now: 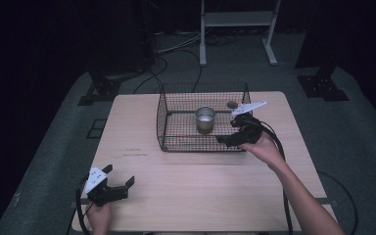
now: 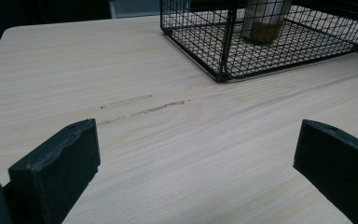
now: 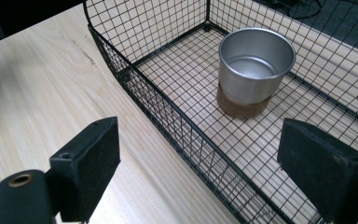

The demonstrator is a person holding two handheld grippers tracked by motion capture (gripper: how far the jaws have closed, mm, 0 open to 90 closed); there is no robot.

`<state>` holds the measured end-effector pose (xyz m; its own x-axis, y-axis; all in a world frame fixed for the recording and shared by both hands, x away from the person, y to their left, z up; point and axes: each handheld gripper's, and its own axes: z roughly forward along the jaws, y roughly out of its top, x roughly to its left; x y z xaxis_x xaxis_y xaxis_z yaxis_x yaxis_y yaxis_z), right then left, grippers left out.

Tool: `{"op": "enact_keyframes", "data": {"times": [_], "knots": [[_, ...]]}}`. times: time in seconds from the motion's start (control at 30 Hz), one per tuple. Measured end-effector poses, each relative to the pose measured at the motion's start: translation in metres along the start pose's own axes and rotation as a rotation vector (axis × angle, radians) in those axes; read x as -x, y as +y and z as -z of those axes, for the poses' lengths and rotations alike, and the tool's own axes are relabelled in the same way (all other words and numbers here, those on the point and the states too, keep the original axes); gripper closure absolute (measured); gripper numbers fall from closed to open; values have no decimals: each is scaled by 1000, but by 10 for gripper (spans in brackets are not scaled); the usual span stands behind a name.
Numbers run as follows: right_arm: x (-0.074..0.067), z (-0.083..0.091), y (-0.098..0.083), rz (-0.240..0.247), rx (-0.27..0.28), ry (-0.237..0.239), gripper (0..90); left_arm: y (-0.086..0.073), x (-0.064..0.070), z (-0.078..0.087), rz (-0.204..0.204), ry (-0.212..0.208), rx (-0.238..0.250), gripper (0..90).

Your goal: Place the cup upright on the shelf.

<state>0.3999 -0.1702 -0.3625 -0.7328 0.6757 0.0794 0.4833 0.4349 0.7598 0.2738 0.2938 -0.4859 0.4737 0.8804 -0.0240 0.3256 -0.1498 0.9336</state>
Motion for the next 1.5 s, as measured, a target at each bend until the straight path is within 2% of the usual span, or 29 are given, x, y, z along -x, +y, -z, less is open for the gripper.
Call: {"op": "enact_keyframes", "data": {"times": [0.1, 0.2, 0.33, 0.87, 1.23, 1.5], "knots": [[1, 4, -6, -6, 8, 9, 123, 0, 0, 0, 1, 1, 0, 0], [1, 8, -12, -28, 17, 41, 123, 0, 0, 0, -2, 1, -1, 0], [1, 14, -18, -34, 23, 45, 123, 0, 0, 0, -2, 2, -2, 0], [-1, 25, -53, -33, 28, 30, 123, 0, 1, 0, -6, 5, -3, 0], [-1, 29, -78, -64, 20, 23, 123, 0, 1, 0, -8, 7, -7, 0], [0, 34, -90, -74, 35, 14, 123, 0, 1, 0, -10, 8, -6, 0]]}}
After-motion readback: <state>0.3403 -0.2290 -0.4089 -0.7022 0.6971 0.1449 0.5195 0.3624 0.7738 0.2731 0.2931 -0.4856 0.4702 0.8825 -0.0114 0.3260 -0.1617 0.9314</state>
